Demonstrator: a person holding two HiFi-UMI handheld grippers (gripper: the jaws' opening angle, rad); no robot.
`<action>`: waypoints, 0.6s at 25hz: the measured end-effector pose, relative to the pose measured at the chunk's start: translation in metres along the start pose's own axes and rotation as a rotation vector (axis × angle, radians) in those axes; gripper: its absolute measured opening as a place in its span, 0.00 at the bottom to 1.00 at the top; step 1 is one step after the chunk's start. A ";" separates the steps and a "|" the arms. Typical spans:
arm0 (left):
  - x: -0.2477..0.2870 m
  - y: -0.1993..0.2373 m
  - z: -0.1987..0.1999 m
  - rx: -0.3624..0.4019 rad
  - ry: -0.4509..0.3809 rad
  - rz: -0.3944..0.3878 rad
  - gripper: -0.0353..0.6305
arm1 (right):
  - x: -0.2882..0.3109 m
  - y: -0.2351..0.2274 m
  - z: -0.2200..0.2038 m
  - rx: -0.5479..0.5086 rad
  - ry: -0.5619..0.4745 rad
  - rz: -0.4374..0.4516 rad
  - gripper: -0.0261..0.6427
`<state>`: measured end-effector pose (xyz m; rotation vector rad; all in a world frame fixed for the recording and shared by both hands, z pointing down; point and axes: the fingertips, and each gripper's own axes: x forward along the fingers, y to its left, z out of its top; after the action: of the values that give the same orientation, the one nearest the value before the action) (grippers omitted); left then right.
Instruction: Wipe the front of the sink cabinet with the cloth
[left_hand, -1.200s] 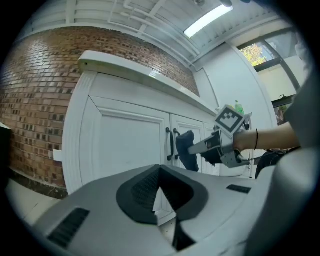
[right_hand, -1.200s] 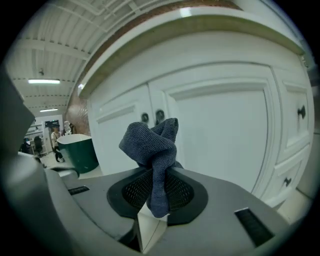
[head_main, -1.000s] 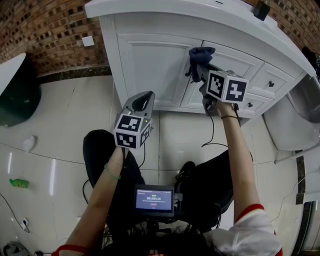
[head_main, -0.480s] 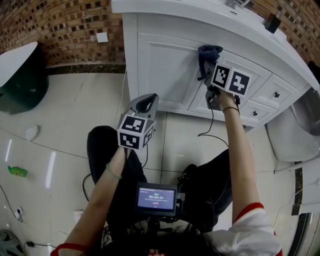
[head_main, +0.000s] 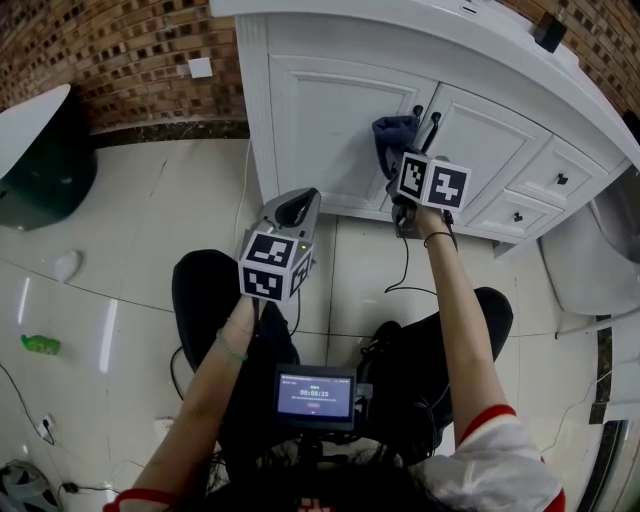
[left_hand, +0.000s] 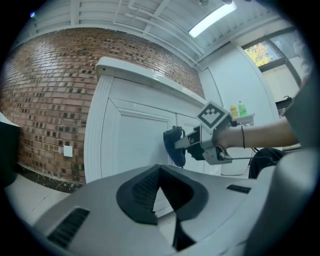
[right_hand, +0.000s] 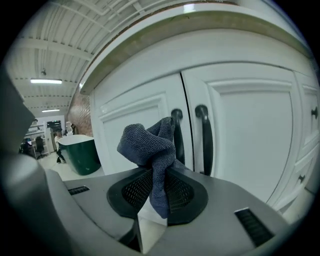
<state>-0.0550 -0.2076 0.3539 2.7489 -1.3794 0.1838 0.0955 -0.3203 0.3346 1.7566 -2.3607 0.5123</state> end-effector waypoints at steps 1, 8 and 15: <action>0.001 -0.002 -0.002 -0.002 0.003 -0.004 0.08 | 0.006 -0.002 -0.013 0.004 0.021 -0.001 0.15; 0.011 -0.001 -0.029 -0.008 0.054 -0.011 0.08 | 0.051 -0.023 -0.113 0.015 0.194 -0.028 0.15; 0.018 0.013 -0.042 -0.027 0.048 0.018 0.08 | 0.083 -0.050 -0.192 0.007 0.338 -0.068 0.15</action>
<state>-0.0581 -0.2256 0.3982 2.6920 -1.3851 0.2290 0.1025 -0.3380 0.5486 1.5990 -2.0629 0.7426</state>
